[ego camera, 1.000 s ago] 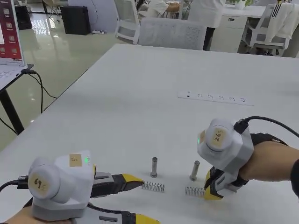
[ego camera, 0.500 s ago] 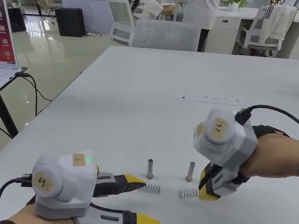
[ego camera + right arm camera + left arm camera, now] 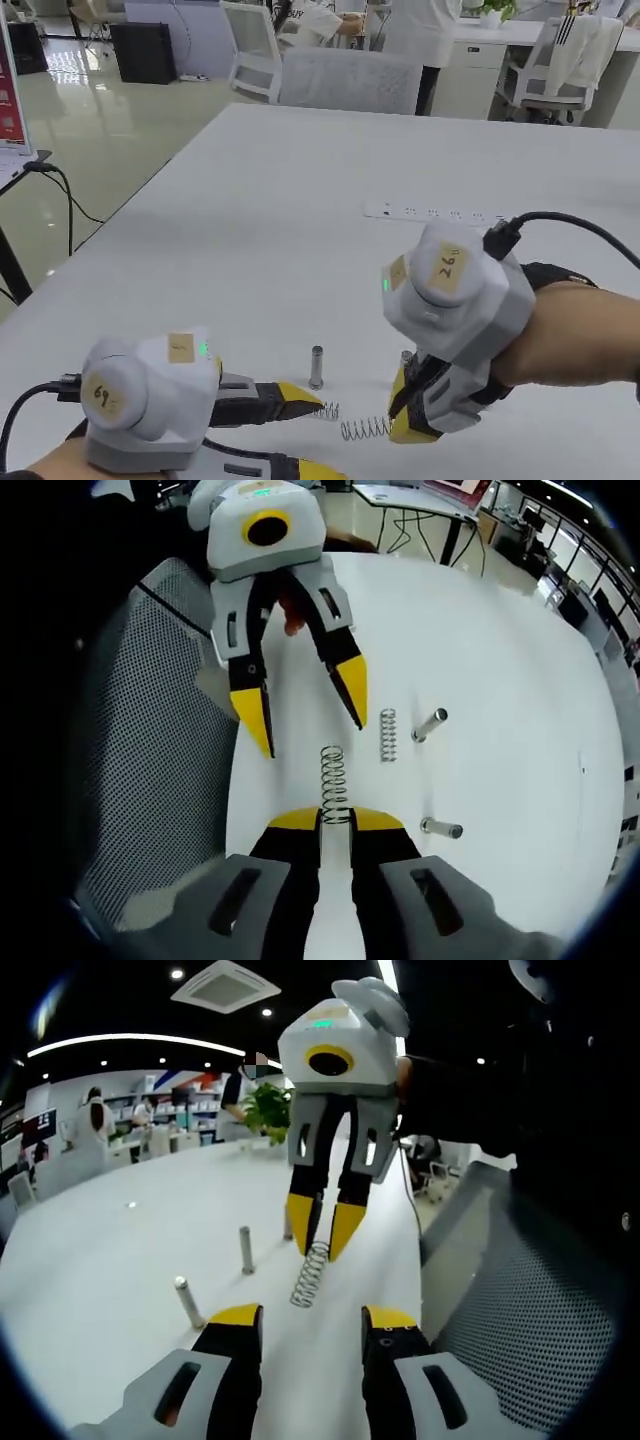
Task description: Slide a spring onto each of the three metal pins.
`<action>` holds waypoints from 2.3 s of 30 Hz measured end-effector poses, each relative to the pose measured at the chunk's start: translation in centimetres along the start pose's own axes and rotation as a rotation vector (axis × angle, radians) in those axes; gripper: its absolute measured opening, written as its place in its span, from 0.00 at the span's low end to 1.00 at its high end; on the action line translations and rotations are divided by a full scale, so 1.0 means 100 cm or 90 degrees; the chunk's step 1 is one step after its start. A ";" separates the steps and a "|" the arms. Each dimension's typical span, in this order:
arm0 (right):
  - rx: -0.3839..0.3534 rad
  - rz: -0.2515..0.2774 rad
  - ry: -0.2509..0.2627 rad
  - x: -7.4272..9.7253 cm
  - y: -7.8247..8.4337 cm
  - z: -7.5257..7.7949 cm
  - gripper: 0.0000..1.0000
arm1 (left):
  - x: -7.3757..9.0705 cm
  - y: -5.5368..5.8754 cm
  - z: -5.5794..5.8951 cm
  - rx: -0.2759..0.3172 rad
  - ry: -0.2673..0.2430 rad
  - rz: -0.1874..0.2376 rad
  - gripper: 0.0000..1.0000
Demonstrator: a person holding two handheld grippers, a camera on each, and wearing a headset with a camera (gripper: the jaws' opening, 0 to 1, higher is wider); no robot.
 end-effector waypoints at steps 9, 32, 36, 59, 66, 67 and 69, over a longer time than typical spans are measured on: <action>0.025 0.002 -0.004 0.001 -0.016 -0.007 0.08 | -0.002 -0.002 0.005 -0.034 0.011 0.004 0.22; 0.055 0.029 0.011 0.011 -0.041 -0.015 0.08 | -0.004 0.000 0.006 -0.063 0.019 -0.009 0.03; 0.060 0.052 0.011 0.014 -0.051 -0.015 0.08 | -0.004 0.000 0.007 -0.063 0.020 -0.009 0.03; 0.060 0.083 -0.002 0.007 -0.059 -0.018 0.10 | -0.002 -0.006 0.008 -0.077 0.020 0.007 0.03; 0.057 0.082 -0.006 0.003 -0.059 -0.018 0.09 | -0.002 -0.009 0.009 -0.078 0.023 0.013 0.03; 0.055 0.083 -0.008 0.003 -0.059 -0.019 0.09 | -0.002 -0.009 0.010 -0.077 0.024 0.014 0.03; 0.055 0.083 -0.009 0.003 -0.059 -0.019 0.09 | -0.002 -0.010 0.011 -0.074 0.028 0.017 0.03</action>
Point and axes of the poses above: the centre of the closed fingertips' face, and the gripper's own axes: x roughly backward along the fingers, z roughly to its right, y roughly out of its underside, the point moved 1 cm from there along x, roughly backward along the fingers, and after that the axes turned 3 degrees about x, right-handed, at the moved point
